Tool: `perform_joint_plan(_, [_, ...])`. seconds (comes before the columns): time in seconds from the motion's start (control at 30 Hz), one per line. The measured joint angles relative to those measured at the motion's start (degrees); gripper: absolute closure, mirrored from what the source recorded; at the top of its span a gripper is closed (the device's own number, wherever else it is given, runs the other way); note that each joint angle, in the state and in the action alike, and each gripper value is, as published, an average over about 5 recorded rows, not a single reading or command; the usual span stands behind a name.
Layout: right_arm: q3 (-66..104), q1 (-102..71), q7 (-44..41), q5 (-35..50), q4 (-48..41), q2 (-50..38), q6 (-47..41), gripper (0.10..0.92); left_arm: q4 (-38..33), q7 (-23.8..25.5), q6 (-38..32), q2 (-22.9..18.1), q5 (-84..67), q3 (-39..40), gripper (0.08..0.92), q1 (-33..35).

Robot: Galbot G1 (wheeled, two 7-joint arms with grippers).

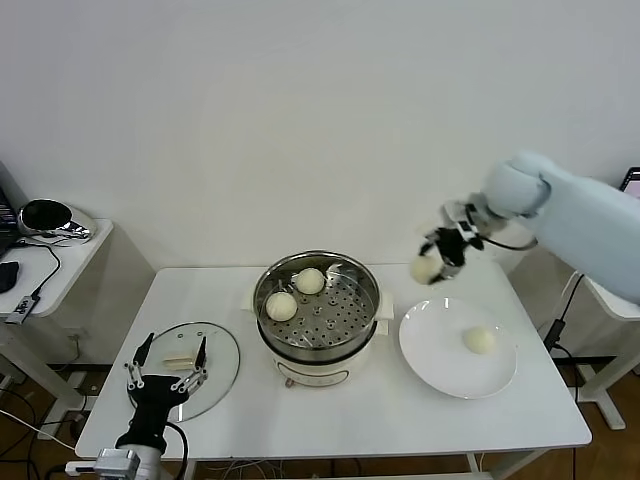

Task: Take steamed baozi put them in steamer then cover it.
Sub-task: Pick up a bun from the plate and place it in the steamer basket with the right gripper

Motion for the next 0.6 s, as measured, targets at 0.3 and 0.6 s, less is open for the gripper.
perform_joint_plan(0.3, [-5.98,1.66,2.91,-0.86,0.38,10.18,8.62,0.393,-0.39,-0.01,0.0,-0.17,-0.41,-1.06,0.177,0.29])
perform_joint_plan(0.6, [-10.2,0.05,5.36,-7.68,-2.06,19.24,18.64,0.389,-1.07,-0.01,-0.01,-0.62,-0.66,-1.2,0.177,0.22])
